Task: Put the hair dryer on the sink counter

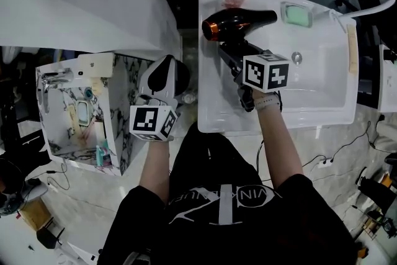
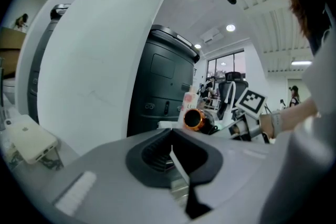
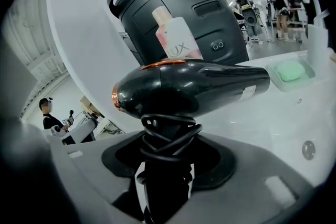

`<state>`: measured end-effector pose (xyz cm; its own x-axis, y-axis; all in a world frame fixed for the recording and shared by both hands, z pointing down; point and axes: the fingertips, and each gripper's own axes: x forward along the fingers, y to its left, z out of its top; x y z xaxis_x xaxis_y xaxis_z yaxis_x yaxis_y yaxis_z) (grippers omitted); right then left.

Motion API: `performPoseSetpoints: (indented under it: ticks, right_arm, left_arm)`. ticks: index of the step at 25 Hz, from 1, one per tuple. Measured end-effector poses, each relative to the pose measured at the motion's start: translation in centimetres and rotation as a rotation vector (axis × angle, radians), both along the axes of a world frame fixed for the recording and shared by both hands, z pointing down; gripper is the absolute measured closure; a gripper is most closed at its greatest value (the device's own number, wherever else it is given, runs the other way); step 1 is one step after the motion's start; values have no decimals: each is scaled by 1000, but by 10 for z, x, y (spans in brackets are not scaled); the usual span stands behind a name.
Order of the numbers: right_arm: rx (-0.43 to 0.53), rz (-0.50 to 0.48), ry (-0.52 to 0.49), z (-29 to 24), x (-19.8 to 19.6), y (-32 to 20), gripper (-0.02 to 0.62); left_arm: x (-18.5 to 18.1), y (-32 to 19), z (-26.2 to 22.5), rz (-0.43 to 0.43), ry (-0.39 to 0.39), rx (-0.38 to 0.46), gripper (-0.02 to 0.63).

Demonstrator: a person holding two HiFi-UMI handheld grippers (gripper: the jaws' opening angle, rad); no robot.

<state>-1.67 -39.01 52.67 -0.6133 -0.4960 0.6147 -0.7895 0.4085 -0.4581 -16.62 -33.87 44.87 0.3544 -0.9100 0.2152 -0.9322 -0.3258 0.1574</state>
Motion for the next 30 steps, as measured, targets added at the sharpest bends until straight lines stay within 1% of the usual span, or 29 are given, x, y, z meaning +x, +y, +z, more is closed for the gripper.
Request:
performPoseSetpoints:
  ticks: [7, 16, 24, 30]
  right_arm:
    - [-37, 18, 11, 12, -1, -10, 335]
    - [-36, 21, 81, 23, -5, -15, 333]
    - [-38, 39, 113, 28, -6, -19, 331]
    - [-44, 36, 152, 34, -9, -20, 331]
  left_arm:
    - [6, -6, 5, 15, 6, -14, 606]
    - [13, -6, 11, 24, 28, -29, 606]
    - [12, -5, 13, 29, 33, -34, 606]
    - [12, -4, 15, 33, 39, -39, 606]
